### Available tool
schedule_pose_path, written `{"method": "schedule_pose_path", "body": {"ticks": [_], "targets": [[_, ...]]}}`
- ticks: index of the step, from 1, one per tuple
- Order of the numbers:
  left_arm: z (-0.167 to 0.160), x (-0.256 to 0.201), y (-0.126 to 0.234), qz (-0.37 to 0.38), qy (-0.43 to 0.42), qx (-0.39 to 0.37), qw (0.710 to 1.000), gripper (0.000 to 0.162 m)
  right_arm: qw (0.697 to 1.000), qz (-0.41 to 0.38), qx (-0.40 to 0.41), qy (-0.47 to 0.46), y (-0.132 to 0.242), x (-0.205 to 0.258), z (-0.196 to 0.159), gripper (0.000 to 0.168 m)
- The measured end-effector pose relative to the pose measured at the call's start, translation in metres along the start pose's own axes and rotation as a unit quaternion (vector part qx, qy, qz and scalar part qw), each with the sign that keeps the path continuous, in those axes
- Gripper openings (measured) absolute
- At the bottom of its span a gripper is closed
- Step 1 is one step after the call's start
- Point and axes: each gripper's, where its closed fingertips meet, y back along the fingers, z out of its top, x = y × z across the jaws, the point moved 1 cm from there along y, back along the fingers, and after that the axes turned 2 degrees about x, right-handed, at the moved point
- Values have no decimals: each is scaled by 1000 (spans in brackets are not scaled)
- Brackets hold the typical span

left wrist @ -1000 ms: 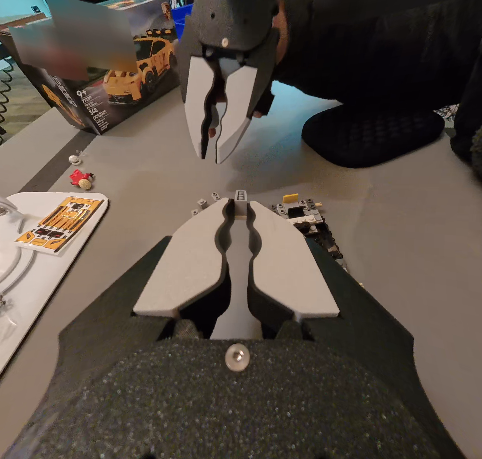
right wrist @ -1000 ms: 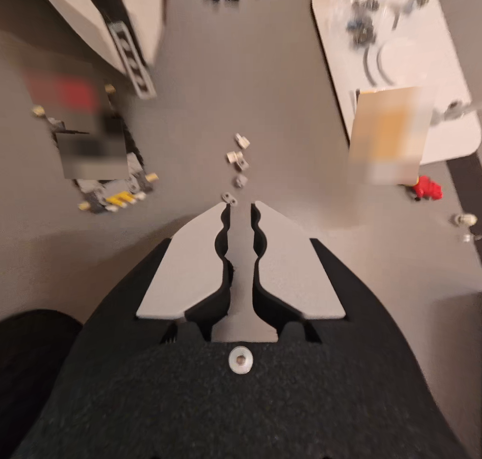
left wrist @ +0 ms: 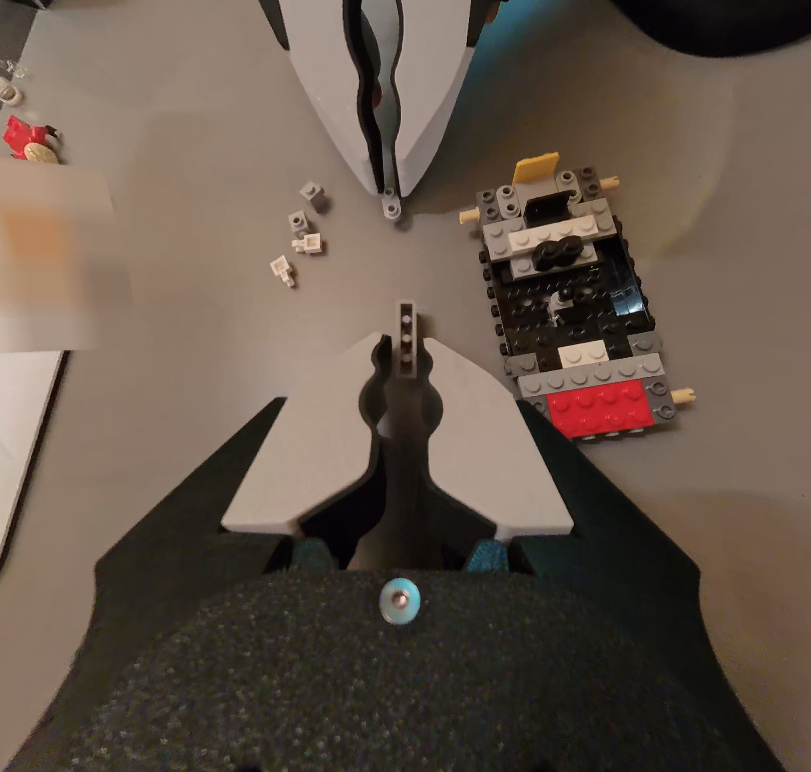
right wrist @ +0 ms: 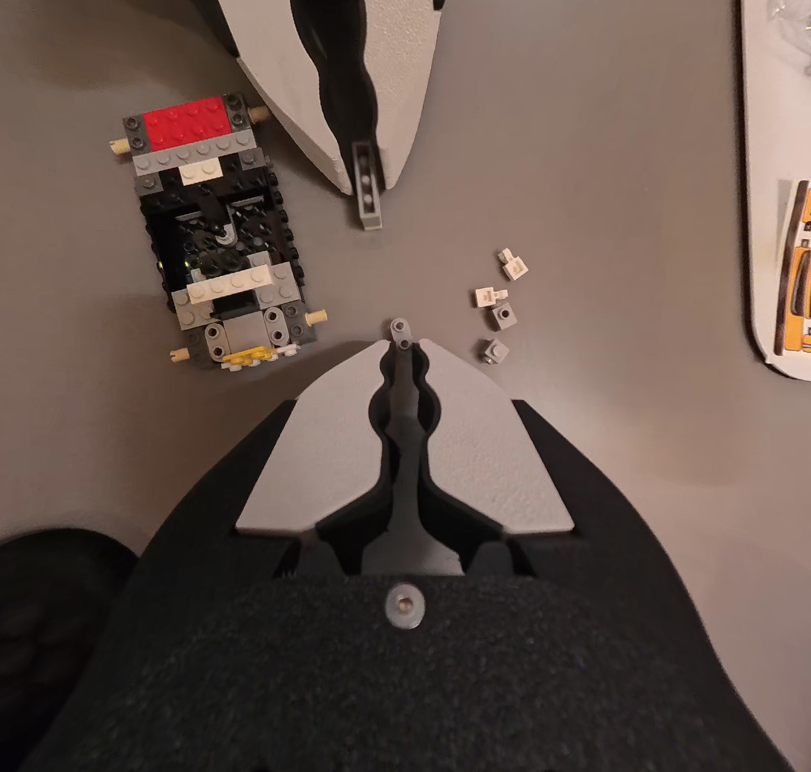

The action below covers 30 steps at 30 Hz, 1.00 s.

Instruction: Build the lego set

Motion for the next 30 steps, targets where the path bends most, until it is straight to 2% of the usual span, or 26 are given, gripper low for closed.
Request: {"method": "schedule_pose_path", "body": {"ticks": [4, 7, 10, 12, 17, 22, 30], "targets": [[-2, 0, 3, -4, 5, 6, 1000, 17, 1000, 0, -8, -1, 1, 1, 2, 6], [-3, 4, 9, -2, 7, 8, 1000, 28, 1000, -3, -21, 2, 4, 2, 9, 6], [22, 4, 26, -12, 23, -70, 997, 24, 998, -7, -65, 15, 13, 6, 28, 6], [41, 1, 37, -11, 16, -125, 992, 19, 993, 16, -114, 11, 21, 16, 46, 6], [69, -12, 57, 42, -99, -185, 977, 16, 964, 132, -223, -55, 39, 33, 75, 6], [77, -21, 66, 86, -188, -178, 962, 13, 945, 188, -256, -83, 46, 38, 80, 6], [70, -28, 59, 108, -262, -124, 951, 12, 941, 210, -250, -92, 41, 41, 77, 5]]}}
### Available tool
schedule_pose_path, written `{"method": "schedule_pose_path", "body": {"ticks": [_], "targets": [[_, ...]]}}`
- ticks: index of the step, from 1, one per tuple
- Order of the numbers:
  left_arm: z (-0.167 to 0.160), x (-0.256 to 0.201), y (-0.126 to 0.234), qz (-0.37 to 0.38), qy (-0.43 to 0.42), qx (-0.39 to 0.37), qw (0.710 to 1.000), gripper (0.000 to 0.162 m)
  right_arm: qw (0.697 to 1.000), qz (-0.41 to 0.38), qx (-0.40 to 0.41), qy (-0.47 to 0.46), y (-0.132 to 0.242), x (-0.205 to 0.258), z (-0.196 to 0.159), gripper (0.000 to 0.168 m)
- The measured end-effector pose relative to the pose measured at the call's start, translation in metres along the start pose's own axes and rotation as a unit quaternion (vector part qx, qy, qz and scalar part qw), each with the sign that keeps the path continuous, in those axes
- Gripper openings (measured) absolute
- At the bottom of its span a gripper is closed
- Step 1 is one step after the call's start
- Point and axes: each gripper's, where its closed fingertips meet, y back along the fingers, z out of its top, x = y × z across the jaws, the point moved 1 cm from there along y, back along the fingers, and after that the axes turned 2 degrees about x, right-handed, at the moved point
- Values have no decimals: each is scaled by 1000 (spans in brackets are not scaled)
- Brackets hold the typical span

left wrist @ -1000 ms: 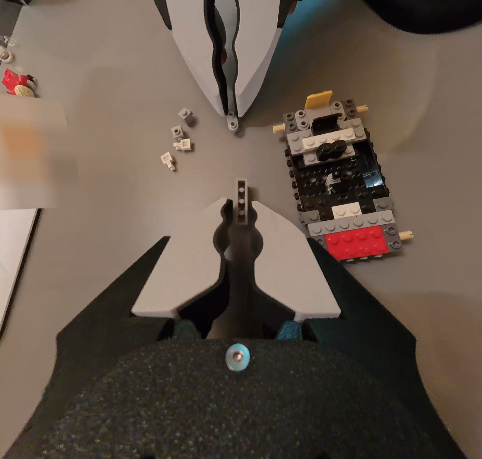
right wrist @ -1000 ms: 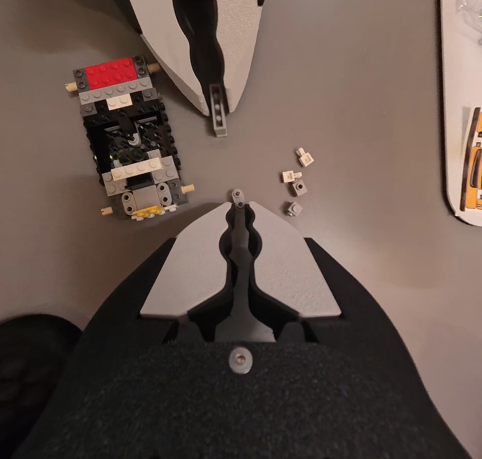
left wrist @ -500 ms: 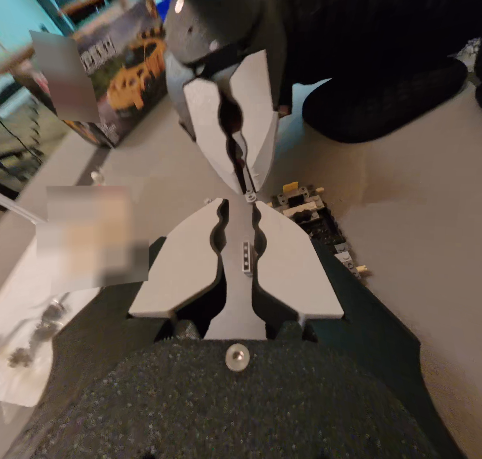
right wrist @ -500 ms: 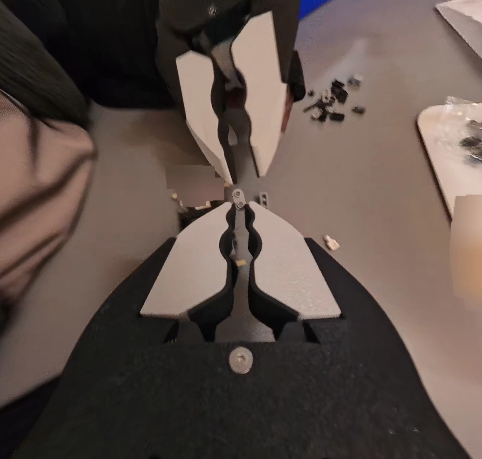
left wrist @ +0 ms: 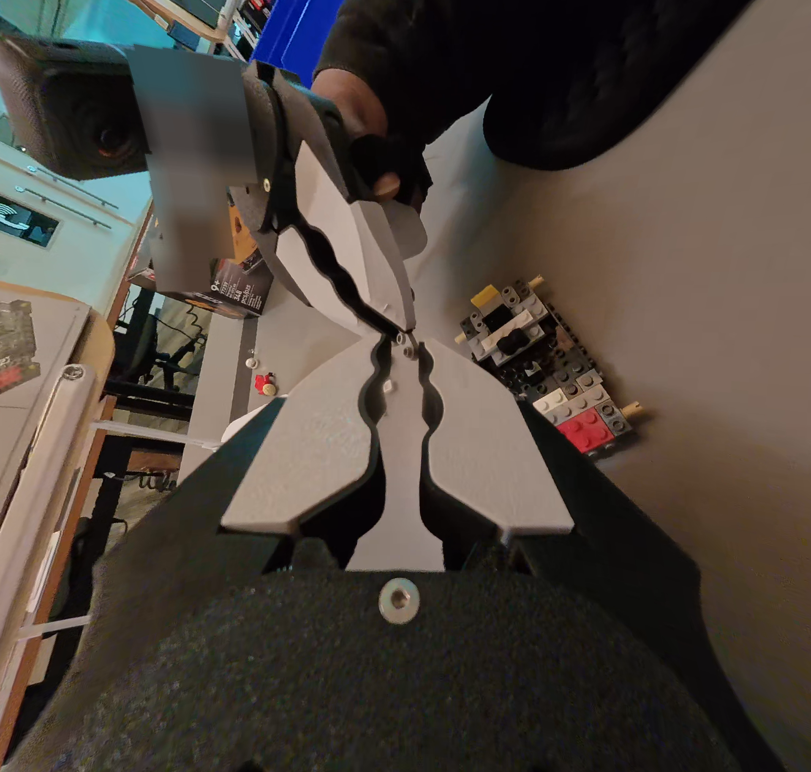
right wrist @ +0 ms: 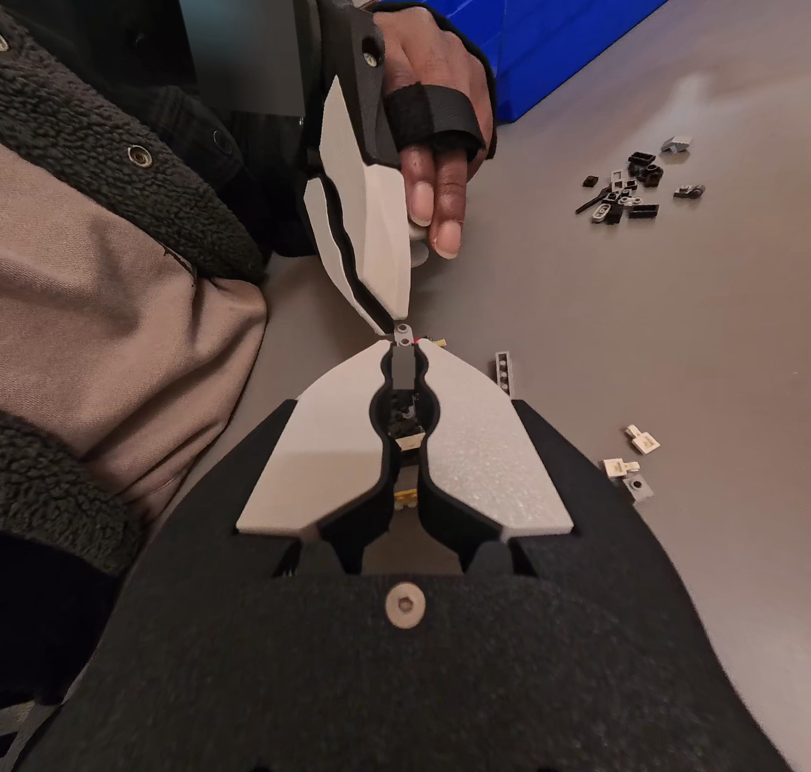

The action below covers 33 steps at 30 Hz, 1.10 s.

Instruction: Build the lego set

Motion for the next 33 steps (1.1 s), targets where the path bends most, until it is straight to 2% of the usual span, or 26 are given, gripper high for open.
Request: {"method": "schedule_pose_path", "body": {"ticks": [12, 15, 17, 18, 20, 23, 25, 26, 29, 33], "targets": [[-5, -2, -3, -1, -5, 17, 1000, 7, 1000, 18, -10, -16, -1, 1, 1, 5], [-5, 3, -3, -9, 57, 5, 998, 6, 1000, 6, -17, -12, 1, -2, 3, 5], [-9, 13, -3, -20, 162, -16, 986, 6, 999, -29, -35, 11, 6, -7, 10, 7], [-13, 17, -3, -35, 230, -26, 972, 6, 997, -56, -41, 36, 9, -9, 14, 12], [-20, 27, -3, -65, 368, -58, 926, 6, 981, -143, -44, 121, 14, -17, 23, 15], [-20, 35, 1, -137, 539, -115, 823, 5, 935, -255, -18, 246, 16, -24, 29, 16], [-21, 37, 3, -178, 614, -140, 756, 5, 920, -270, -4, 283, 10, -22, 28, 16], [-24, 37, 1, -188, 639, -142, 732, 5, 917, -274, -8, 290, 8, -21, 30, 16], [-25, 33, -1, -215, 675, -148, 690, 5, 910, -285, -7, 301, 5, -22, 32, 15], [-22, 33, -2, -235, 695, -158, 661, 5, 903, -289, 11, 317, 3, -22, 29, 9]]}}
